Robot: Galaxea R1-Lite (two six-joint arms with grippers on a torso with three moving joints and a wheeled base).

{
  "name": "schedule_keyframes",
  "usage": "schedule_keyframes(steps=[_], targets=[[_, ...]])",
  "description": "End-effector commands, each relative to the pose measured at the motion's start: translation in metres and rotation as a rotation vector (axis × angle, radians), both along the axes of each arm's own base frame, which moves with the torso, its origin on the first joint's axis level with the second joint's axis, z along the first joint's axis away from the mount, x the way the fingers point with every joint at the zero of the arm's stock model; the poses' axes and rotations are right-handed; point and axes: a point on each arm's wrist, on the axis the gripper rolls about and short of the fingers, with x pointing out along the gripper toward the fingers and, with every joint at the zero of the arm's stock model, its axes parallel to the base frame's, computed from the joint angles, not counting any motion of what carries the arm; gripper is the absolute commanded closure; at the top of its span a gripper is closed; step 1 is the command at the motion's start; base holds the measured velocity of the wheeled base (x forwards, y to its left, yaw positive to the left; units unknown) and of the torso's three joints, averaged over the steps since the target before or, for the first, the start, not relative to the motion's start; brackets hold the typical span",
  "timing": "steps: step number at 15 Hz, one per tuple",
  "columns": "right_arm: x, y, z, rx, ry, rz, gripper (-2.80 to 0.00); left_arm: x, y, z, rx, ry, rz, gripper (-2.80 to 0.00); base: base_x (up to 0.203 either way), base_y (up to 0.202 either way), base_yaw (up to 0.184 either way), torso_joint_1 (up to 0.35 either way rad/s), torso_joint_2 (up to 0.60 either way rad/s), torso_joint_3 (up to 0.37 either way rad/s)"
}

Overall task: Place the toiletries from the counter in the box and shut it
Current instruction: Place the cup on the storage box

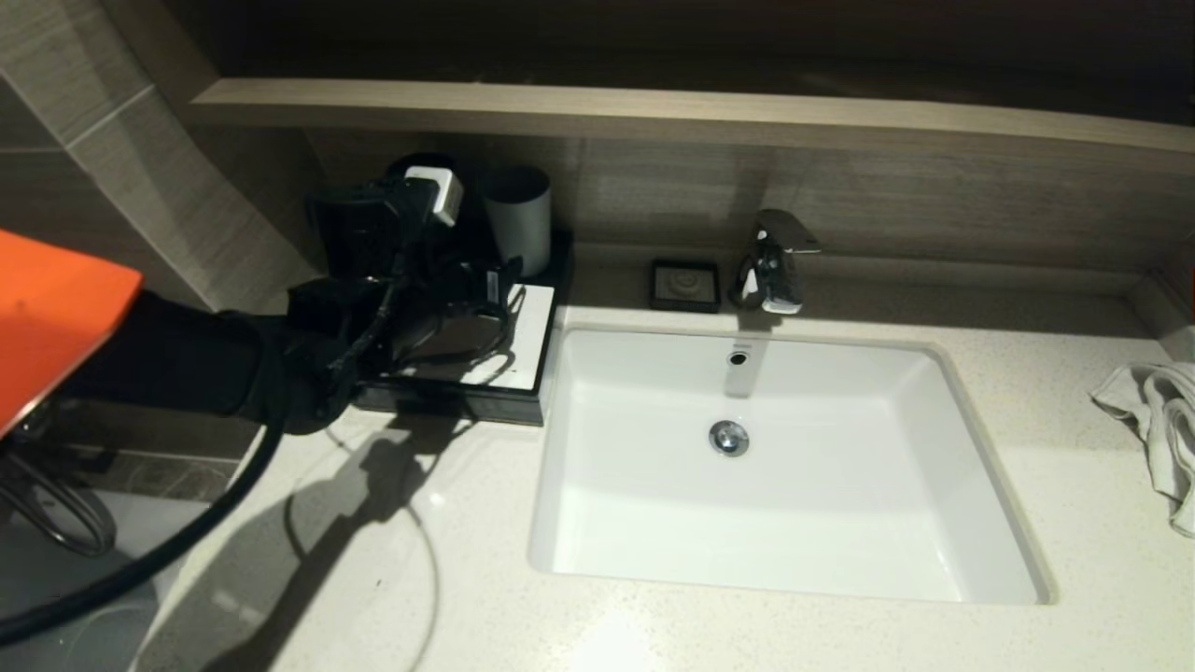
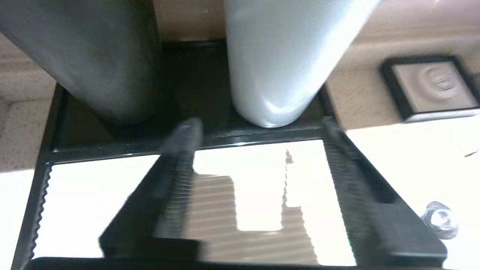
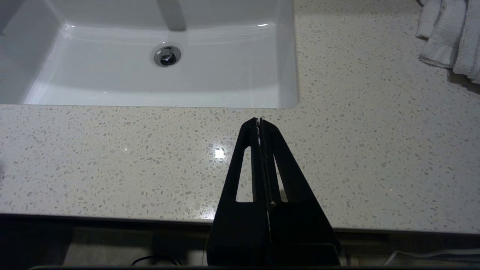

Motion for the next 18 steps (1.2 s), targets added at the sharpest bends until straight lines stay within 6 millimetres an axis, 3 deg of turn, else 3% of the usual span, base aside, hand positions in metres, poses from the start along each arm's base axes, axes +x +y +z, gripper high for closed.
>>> schedule_keyframes(steps=[1,8,18], targets=[[0.0,0.0,0.0,0.0,0.0,0.0,0.0,-0.009,-0.002,0.008,-0.012,-0.016,-0.014,0.0,0.0,0.0,0.0,0.0,0.0,0.0],[0.0,0.0,0.0,0.0,0.0,0.0,0.0,-0.009,-0.015,-0.001,0.001,0.013,-0.049,0.0,0.0,0.0,0.0,0.0,0.0,0.0],[0.0,0.0,0.0,0.0,0.0,0.0,0.0,0.014,-0.025,-0.014,0.006,0.022,-0.043,0.0,0.0,0.0,0.0,0.0,0.0,0.0]])
